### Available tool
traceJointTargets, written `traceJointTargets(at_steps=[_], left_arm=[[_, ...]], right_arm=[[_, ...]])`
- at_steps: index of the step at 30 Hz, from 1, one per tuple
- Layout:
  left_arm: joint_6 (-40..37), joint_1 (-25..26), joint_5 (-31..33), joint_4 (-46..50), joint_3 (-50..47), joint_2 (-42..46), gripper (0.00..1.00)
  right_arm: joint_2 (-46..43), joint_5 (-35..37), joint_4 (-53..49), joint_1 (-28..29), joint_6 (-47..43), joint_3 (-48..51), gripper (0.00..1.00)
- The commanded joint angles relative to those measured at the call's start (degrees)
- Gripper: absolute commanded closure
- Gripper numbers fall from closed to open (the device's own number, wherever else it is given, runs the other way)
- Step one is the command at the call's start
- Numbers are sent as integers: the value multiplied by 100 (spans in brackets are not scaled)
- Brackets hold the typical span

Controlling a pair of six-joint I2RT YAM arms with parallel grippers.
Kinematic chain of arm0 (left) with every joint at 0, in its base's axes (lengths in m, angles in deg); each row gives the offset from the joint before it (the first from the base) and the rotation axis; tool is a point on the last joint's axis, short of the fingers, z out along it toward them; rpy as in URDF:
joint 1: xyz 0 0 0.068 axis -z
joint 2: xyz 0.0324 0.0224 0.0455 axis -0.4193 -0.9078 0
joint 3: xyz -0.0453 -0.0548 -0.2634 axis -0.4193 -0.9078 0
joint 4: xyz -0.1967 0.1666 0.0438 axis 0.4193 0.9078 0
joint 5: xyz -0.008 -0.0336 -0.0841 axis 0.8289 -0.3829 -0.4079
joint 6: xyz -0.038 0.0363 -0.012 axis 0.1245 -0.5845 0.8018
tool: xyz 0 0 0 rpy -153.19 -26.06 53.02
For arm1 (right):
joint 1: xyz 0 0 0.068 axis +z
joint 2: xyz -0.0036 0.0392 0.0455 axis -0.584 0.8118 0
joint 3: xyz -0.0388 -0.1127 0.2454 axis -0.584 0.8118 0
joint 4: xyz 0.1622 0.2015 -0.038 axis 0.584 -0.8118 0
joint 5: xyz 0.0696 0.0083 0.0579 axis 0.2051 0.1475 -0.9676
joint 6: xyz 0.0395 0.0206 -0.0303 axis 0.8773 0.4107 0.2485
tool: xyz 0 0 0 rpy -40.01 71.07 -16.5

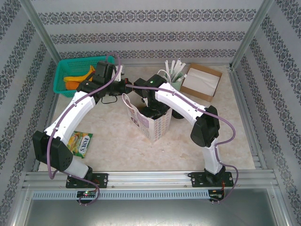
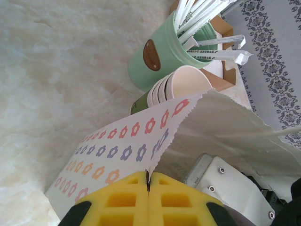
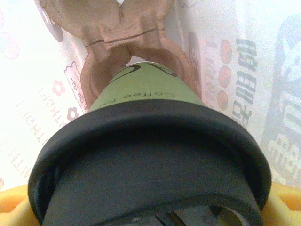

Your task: Pack the takeout coffee

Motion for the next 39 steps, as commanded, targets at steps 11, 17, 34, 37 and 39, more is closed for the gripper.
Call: traceJointTargets(at_steps=[11,17,34,37,39], left_arm=[[-4,34,-96,-227,-29,159,100],[2,28,-113,-232,-38,151,100],[31,27,-138,-246,-29,104,100],[34,30,-148,-245,-32,98,100],[40,25,-148,-248,-28,98,100]], right_arm=[[-157,66,231,30,152,56,26],[-213,84,363,32,171,120,27],[-185,-30,574,-23,191,487,26],[-183,-34,601,-32,192,547,27],[-191,-36,618,-32,192,579,26]])
